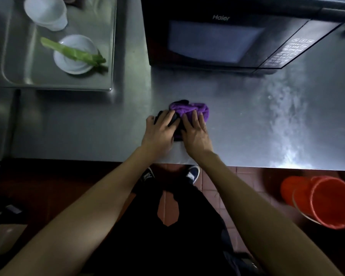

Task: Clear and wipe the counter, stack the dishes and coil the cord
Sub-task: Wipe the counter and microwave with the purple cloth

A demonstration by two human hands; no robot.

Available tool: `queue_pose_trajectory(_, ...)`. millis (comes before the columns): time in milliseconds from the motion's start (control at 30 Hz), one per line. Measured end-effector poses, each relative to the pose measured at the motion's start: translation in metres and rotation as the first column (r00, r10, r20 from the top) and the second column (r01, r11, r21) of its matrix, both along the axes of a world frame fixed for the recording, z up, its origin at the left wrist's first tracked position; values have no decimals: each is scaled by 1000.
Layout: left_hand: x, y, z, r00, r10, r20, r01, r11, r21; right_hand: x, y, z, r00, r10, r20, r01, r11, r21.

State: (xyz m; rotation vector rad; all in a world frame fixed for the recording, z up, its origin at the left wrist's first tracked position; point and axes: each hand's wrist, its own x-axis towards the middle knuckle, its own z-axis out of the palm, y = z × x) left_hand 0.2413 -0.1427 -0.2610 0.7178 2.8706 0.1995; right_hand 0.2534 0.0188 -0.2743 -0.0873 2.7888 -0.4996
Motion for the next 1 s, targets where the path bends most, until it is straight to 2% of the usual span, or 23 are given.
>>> queue_pose_trajectory(333, 90, 0, 7, 992, 117, 48, -114, 992, -52, 83, -5, 11, 997, 72, -23, -73, 996, -54)
queue_pose_trajectory(500, 104, -4, 8, 990, 132, 55, -126, 987, -104, 100, -8, 12, 996, 89, -28, -91, 994, -61)
queue_pose_trajectory(800, 75, -26, 3, 989, 137, 62, -126, 981, -145, 67, -25, 8, 993, 118, -28, -119, 992, -45)
queue_pose_trajectory(1000, 17, -50, 0, 990, 136, 36, -133, 988, -82, 15, -54, 6, 998, 61, -21, -62, 997, -56)
